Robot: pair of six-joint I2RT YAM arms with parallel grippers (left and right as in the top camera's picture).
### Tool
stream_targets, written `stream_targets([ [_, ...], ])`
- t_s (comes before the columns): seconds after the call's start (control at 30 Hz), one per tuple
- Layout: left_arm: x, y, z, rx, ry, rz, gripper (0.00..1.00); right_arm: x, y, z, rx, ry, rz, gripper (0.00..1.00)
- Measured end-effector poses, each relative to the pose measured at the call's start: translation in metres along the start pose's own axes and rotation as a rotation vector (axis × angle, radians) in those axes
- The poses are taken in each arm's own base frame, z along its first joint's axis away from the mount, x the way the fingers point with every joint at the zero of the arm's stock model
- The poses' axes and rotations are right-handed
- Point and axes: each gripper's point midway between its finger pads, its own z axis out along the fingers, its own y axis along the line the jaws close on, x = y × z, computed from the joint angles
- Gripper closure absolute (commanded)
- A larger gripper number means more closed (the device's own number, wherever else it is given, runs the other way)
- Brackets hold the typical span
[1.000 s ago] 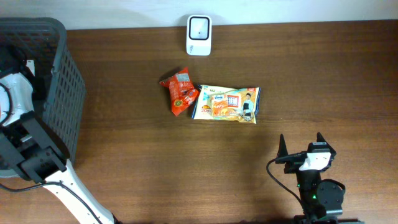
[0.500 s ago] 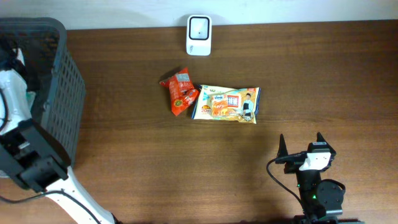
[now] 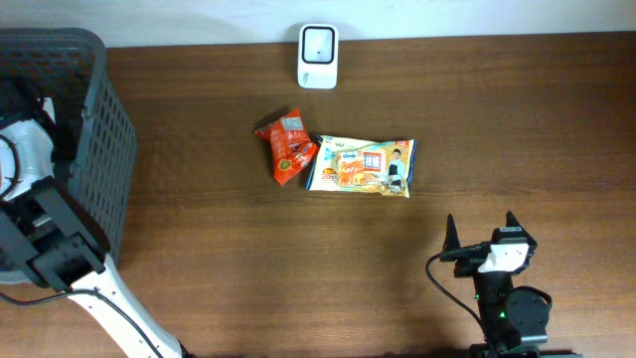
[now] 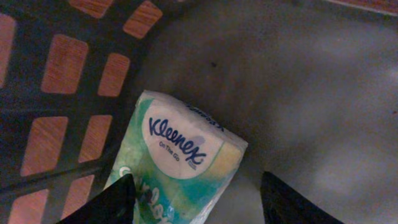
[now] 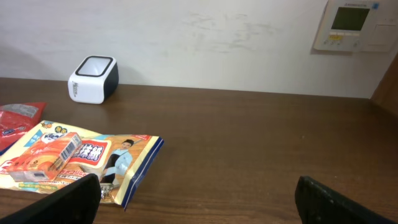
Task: Scan the item barcode
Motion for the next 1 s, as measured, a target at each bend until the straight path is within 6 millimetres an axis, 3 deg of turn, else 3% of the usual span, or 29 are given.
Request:
stream_targets([
  [0.2,0.004,0.000,-0.004,0.005,0.024,-0.010,1.00,0.000,0.000,0.000,0.000,0.000,0.000,0.02],
  [0.27,0.011,-0.003,-0.019,0.040,0.058,-0.058,1.00,0.000,0.000,0.000,0.000,0.000,0.000,0.02],
  [0.3,0.005,-0.003,-0.036,0.063,0.036,-0.086,1.00,0.000,0.000,0.000,0.000,0.000,0.000,0.02],
  [0.4,-0.024,-0.002,-0.113,0.175,-0.112,-0.133,1.00,0.000,0.000,0.000,0.000,0.000,0.000,0.01],
  [0.43,-0.042,0.000,-0.166,0.235,-0.226,-0.144,1.00,0.000,0.000,0.000,0.000,0.000,0.000,0.02],
  [0.47,-0.058,0.002,-0.236,0.311,-0.375,-0.156,1.00,0.000,0.000,0.000,0.000,0.000,0.000,0.02],
  [0.53,-0.068,-0.001,-0.311,0.432,-0.528,-0.203,1.00,0.000,0.000,0.000,0.000,0.000,0.000,0.02],
  [0.57,-0.068,-0.009,-0.357,0.533,-0.612,-0.210,1.00,0.000,0.000,0.000,0.000,0.000,0.000,0.02],
  [0.63,-0.065,-0.040,-0.413,0.720,-0.679,-0.186,1.00,0.000,0.000,0.000,0.000,0.000,-0.001,0.02],
  [0.7,-0.062,-0.077,-0.436,0.856,-0.651,-0.192,1.00,0.000,0.000,0.000,0.000,0.000,0.000,0.02],
  [0.8,-0.046,-0.158,-0.477,1.087,-0.558,-0.125,1.00,0.000,0.000,0.000,0.000,0.000,0.000,0.02],
  [0.83,-0.033,-0.196,-0.499,1.176,-0.518,-0.059,1.00,0.000,0.000,0.000,0.000,0.000,0.001,0.02],
  [0.87,-0.024,-0.219,-0.509,1.221,-0.493,-0.012,1.00,0.000,0.000,0.000,0.000,0.000,0.000,0.02],
  [0.9,-0.006,-0.255,-0.521,1.285,-0.442,0.075,1.00,0.000,0.000,0.000,0.000,0.000,0.000,0.01],
  [0.97,0.016,-0.290,-0.514,1.285,-0.342,0.139,1.00,0.000,0.000,0.000,0.000,0.000,0.000,0.02],
  [1.0,0.032,-0.317,-0.501,1.237,-0.266,0.179,1.00,0.000,0.000,0.000,0.000,0.000,0.000,0.01],
])
